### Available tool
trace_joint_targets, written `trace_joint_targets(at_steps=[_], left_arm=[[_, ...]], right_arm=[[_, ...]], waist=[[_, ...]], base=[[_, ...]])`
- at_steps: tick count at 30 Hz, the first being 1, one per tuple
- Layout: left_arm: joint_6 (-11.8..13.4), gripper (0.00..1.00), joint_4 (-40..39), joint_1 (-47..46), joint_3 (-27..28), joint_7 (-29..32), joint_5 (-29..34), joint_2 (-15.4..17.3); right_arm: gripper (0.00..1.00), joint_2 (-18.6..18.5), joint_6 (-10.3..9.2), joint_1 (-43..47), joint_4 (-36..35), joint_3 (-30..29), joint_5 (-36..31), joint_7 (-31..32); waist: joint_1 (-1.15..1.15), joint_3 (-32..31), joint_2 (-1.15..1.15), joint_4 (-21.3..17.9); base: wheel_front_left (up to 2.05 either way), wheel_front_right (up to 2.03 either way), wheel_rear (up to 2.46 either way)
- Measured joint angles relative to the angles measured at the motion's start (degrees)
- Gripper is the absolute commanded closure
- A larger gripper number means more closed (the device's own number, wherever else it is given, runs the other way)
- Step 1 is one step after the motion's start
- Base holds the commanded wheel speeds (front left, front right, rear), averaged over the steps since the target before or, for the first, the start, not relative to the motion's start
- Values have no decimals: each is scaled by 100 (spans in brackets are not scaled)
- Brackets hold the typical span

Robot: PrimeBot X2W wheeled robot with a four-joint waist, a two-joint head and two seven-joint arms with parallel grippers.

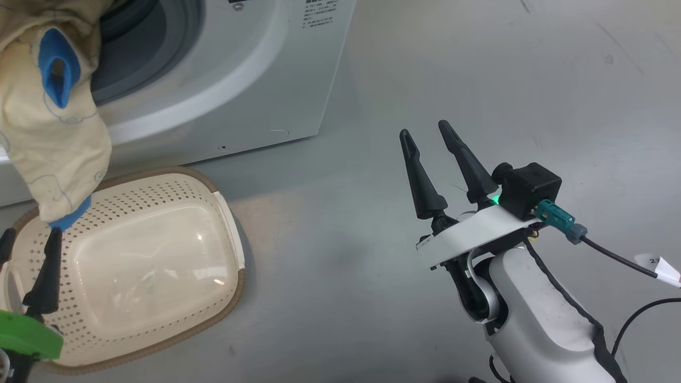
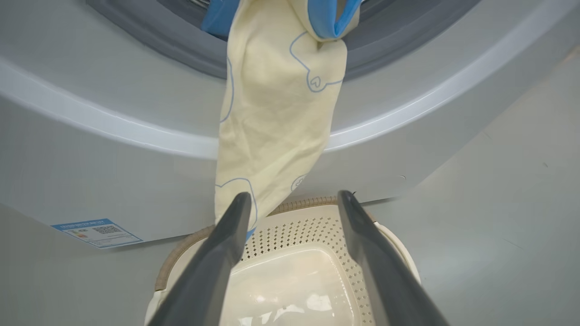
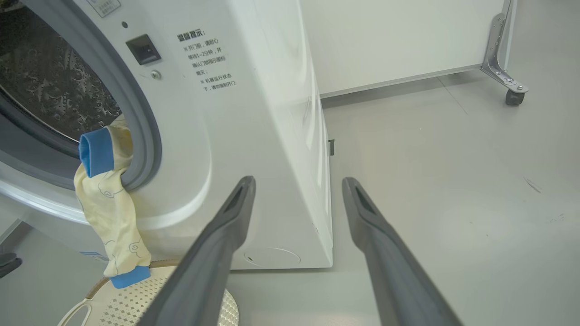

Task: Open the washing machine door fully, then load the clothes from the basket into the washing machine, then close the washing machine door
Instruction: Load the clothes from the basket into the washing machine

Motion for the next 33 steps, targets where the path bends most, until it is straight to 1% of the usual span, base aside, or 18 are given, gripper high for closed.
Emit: trace_joint_targets(at_steps=[7, 9, 17, 18, 28, 29, 33], left_arm=[[0, 0, 522, -574, -298, 461, -1, 86], [0, 0, 615, -765, -396, 568, -1, 125], [0, 0, 1240, -1454, -566, 990, -37, 219], [0, 0, 1324, -1519, -572, 1031, -37, 223], [0, 0, 2182, -2223, -563, 1303, -38, 223], [0, 0, 2258, -2291, -548, 1314, -38, 223], [0, 0, 2470, -2480, -587, 1332, -37, 223]], right_arm=[[0, 1, -10, -8, -99, 54, 58, 0], [0, 1, -38, -10, -142, 54, 69, 0], [0, 3, -70, -32, -249, 135, 71, 0], [0, 4, -101, -37, -260, 147, 71, 0], [0, 5, -180, -118, -334, 216, 65, 0], [0, 7, -211, -119, -345, 241, 65, 0], [0, 10, -213, -130, -377, 290, 65, 0]], waist=[[0, 162, 0, -186], [0, 223, 0, -230], [0, 484, 0, -383], [0, 515, 0, -404], [0, 758, 0, -594], [0, 779, 0, -609], [0, 847, 0, -669]], base=[[0, 0, 0], [0, 0, 0], [0, 0, 0], [0, 0, 0], [0, 0, 0], [0, 0, 0], [0, 0, 0]])
